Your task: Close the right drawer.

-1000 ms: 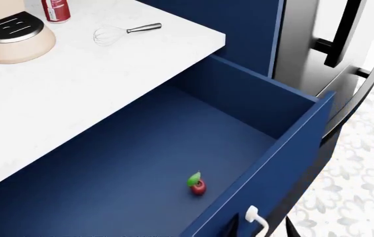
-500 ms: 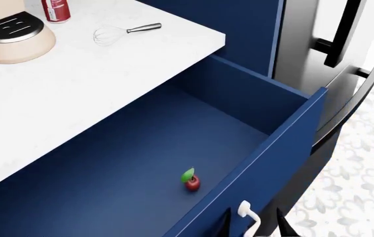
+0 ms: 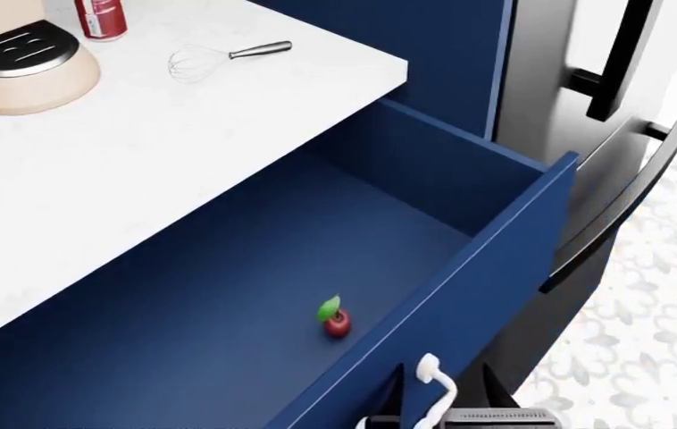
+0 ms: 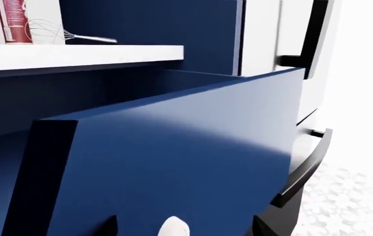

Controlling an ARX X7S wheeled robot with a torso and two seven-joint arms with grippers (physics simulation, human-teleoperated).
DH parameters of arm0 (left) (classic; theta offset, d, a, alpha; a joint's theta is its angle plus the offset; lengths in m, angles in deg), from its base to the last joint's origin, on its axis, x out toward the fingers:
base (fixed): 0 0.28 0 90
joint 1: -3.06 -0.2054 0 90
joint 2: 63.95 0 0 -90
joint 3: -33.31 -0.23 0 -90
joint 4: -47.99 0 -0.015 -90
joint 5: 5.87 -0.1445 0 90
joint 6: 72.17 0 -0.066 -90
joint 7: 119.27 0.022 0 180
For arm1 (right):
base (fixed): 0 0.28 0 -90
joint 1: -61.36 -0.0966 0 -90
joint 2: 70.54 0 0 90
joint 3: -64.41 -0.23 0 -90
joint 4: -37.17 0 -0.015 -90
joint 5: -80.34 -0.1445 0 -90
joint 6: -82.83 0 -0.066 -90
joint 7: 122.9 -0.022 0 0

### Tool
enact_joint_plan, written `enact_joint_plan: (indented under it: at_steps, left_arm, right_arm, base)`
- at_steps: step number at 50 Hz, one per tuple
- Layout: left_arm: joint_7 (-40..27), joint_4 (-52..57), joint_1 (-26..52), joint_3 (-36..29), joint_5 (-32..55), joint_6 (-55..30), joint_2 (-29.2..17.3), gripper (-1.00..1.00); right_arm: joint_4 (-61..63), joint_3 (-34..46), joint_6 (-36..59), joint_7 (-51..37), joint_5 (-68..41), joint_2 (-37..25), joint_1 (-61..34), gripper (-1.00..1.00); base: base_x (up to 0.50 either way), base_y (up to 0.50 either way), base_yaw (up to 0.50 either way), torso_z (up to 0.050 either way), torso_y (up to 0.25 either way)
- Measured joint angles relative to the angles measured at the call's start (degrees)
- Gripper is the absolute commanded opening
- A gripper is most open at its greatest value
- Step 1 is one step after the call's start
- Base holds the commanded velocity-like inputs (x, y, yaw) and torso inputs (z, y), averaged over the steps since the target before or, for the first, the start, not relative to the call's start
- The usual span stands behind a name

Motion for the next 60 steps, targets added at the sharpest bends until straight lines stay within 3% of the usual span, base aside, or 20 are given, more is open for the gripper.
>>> enact_joint_plan:
  at_steps: [19,43,60]
  left_arm:
    - [-0.3,0.0,-1.8,3.4,1.2,0.8,-1.8,1.00]
    - [0.0,-1.0,-3.7,6.4,1.7,1.8,-3.2,1.00]
    - [0.3,-1.5,-4.3,7.3,1.7,2.3,-3.7,1.00]
  right_arm:
    - [-2.0,8.9,0.3,-1.3,-6.5,0.7,-4.3,1.00]
    - [-5.4,39.1,-4.3,-5.2,-32.3,0.8,-10.6,1.00]
    - [-4.8,53.6,-6.6,-6.7,-43.7,0.9,-13.2,1.00]
  base:
    - [0.00,0.00,0.00,0.000,0.003]
    - [0.00,0.00,0.00,0.000,0.002]
    - [0.00,0.00,0.00,0.000,0.002]
